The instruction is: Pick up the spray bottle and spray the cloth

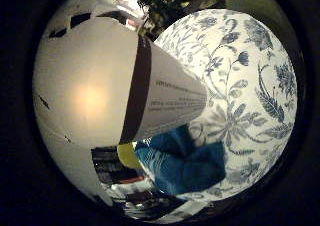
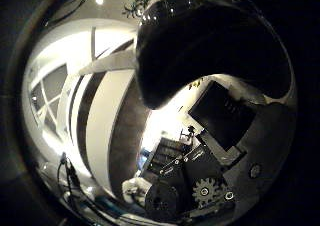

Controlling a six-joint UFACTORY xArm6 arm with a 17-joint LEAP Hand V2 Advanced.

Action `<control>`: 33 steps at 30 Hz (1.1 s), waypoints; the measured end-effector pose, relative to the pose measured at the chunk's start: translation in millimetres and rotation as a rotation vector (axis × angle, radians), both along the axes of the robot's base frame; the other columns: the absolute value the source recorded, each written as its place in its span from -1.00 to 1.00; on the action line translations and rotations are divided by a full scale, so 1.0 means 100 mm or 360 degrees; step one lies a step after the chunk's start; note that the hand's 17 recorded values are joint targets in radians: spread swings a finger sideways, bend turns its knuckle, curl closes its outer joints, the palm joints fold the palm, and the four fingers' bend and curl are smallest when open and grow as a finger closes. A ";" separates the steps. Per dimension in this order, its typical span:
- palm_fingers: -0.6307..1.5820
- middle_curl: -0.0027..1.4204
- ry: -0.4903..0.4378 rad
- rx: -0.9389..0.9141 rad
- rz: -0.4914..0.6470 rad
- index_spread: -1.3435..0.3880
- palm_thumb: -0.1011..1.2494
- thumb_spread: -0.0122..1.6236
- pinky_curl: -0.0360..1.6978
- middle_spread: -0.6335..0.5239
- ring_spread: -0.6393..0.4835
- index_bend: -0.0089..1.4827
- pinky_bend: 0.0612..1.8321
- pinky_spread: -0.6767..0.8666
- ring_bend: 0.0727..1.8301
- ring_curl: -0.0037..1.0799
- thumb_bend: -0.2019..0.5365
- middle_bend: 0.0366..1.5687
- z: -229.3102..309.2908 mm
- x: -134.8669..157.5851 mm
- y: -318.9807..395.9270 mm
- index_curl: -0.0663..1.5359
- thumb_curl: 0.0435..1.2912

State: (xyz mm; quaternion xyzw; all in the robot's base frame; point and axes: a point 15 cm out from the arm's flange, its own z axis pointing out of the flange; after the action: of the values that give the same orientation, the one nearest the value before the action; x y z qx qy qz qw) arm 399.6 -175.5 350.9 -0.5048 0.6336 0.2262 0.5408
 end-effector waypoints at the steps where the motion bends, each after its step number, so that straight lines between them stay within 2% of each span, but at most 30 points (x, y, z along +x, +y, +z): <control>1: 0.56 0.17 0.0042 -0.0034 0.0071 0.35 0.63 -0.14 0.51 -0.15 -0.31 0.24 0.20 -0.32 0.43 0.61 -0.52 0.70 0.04 -0.04 0.10 0.12 0.08; 5: 0.56 0.17 0.0200 -0.0211 0.0424 0.36 0.64 -0.15 0.54 -0.15 -0.31 0.27 0.18 -0.33 0.42 0.63 -0.51 0.71 0.30 -0.14 0.61 0.10 0.11; 17: 0.56 0.16 0.0562 -0.0837 0.1247 0.34 0.63 -0.17 0.60 -0.14 -0.32 0.34 0.15 -0.34 0.40 0.67 -0.51 0.71 0.64 -0.49 1.93 0.07 0.19; 25: 0.56 0.16 0.0752 -0.1184 0.1548 0.35 0.65 -0.18 0.62 -0.14 -0.32 0.36 0.14 -0.35 0.40 0.68 -0.51 0.71 0.60 -0.73 2.39 0.05 0.23; 33: 0.57 0.17 0.0982 -0.1512 0.1829 0.34 0.65 -0.19 0.61 -0.15 -0.32 0.37 0.14 -0.35 0.39 0.68 -0.51 0.71 0.47 -0.99 2.54 0.05 0.27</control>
State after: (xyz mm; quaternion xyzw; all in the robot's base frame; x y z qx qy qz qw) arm 300.5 78.9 397.7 -0.8425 0.4242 0.3046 -0.1319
